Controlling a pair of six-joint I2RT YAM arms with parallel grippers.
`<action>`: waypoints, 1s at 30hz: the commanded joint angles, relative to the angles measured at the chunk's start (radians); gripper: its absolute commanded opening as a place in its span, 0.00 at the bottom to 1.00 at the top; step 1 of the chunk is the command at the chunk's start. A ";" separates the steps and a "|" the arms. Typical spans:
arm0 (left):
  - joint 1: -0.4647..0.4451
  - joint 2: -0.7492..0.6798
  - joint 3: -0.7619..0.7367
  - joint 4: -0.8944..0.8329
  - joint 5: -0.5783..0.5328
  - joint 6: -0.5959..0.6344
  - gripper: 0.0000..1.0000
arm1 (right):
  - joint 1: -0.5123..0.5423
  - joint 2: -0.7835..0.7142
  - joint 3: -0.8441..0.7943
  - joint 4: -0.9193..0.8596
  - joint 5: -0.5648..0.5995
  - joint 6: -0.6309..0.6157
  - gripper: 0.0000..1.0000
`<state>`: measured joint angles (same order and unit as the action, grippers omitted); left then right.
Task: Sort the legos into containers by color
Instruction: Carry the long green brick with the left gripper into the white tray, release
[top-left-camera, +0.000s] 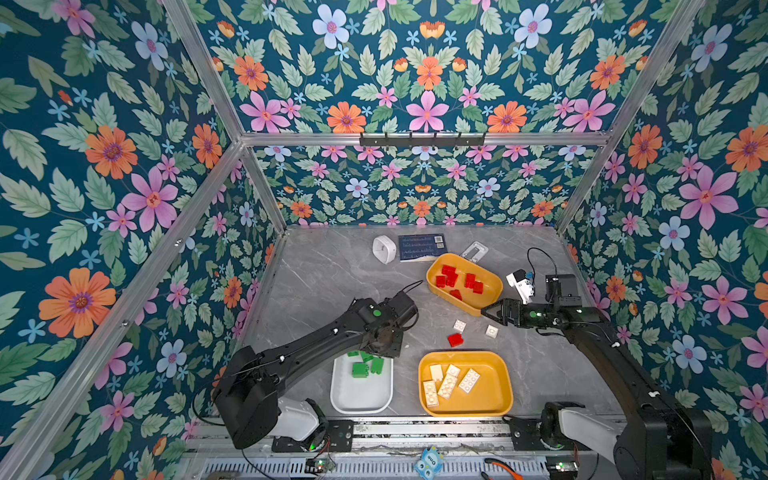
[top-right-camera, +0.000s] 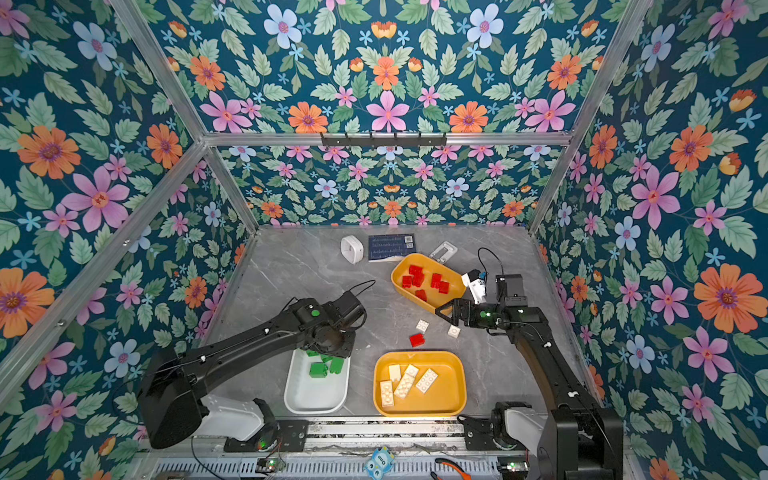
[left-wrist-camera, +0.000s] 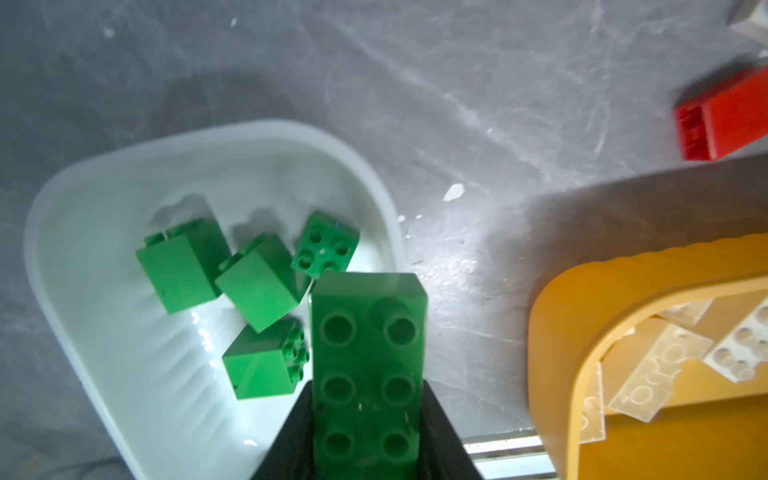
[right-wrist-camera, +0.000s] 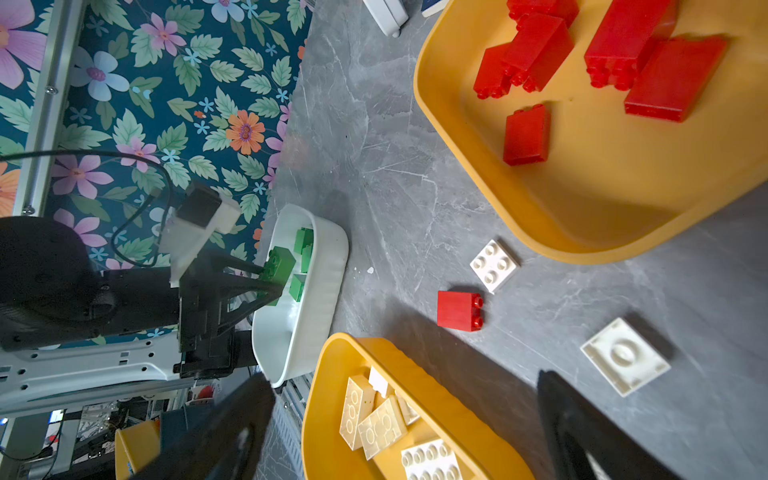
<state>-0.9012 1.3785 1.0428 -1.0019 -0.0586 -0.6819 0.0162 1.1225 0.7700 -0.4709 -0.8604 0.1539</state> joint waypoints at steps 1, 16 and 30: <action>0.011 -0.045 -0.038 -0.089 -0.060 -0.106 0.31 | 0.000 0.000 -0.007 0.013 -0.018 -0.002 0.99; 0.023 -0.182 -0.269 -0.120 -0.096 -0.261 0.33 | -0.001 0.019 -0.014 0.028 -0.025 -0.007 0.99; 0.030 -0.155 -0.183 -0.128 -0.127 -0.235 0.60 | 0.000 0.031 0.001 0.029 -0.030 -0.007 0.99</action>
<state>-0.8726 1.2083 0.8143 -1.1191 -0.1623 -0.9386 0.0162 1.1507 0.7616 -0.4522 -0.8825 0.1535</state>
